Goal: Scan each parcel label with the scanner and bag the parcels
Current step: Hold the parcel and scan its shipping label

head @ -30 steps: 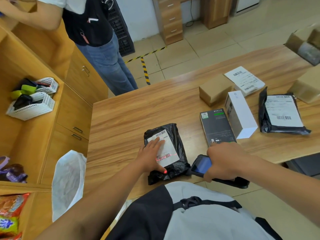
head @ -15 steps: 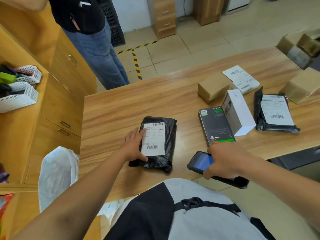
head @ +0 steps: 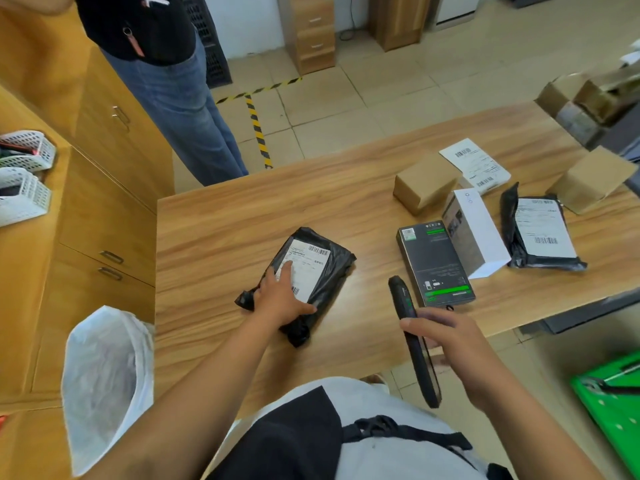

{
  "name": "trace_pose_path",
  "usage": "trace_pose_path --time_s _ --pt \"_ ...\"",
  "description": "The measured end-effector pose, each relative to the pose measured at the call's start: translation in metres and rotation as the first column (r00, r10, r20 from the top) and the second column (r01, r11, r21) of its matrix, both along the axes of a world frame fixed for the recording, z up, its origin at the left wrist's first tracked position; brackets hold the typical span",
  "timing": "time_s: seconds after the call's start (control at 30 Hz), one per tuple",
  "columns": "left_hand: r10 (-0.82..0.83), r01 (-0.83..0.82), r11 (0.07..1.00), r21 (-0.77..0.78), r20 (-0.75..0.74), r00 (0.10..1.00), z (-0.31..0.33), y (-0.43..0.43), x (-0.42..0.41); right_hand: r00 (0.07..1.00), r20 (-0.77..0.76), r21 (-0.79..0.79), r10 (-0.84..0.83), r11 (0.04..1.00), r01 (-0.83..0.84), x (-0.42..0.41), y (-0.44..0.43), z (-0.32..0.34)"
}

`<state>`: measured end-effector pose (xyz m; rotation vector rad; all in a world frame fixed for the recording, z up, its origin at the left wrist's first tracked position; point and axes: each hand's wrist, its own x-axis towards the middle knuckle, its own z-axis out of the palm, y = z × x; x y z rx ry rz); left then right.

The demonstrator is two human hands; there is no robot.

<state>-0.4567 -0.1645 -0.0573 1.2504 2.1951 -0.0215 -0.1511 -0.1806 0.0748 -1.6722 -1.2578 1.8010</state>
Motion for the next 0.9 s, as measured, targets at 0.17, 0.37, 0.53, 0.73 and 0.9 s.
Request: trace_pose_path --time_s 0.17,0.37,0.53,0.73,0.9 --pt "-0.049 0.051 0.998 -0.032 0.055 0.997 -0.001 0.006 0.002 0.995 -0.061 -0.012 -0.075 0.997 0.075 -0.022 -0.007 0.006" --pt "-0.075 0.074 0.993 -0.097 -0.006 0.997 0.001 0.001 0.015 0.994 -0.066 -0.027 -0.089 0.996 0.088 -0.048 -0.013 0.001" --pt "0.0 0.003 0.998 -0.06 0.044 0.999 -0.001 -0.014 0.007 0.998 -0.035 -0.015 -0.055 0.998 0.055 -0.067 -0.022 -0.002" --pt "0.274 -0.287 0.956 0.066 0.156 0.949 -0.001 -0.092 -0.051 0.998 0.005 -0.022 0.066 0.998 -0.065 -0.115 -0.027 -0.008" --pt "0.546 -0.579 0.802 0.147 0.214 0.81 0.008 -0.168 -0.117 0.973 -0.011 -0.023 0.23 0.973 -0.23 -0.168 -0.035 -0.009"
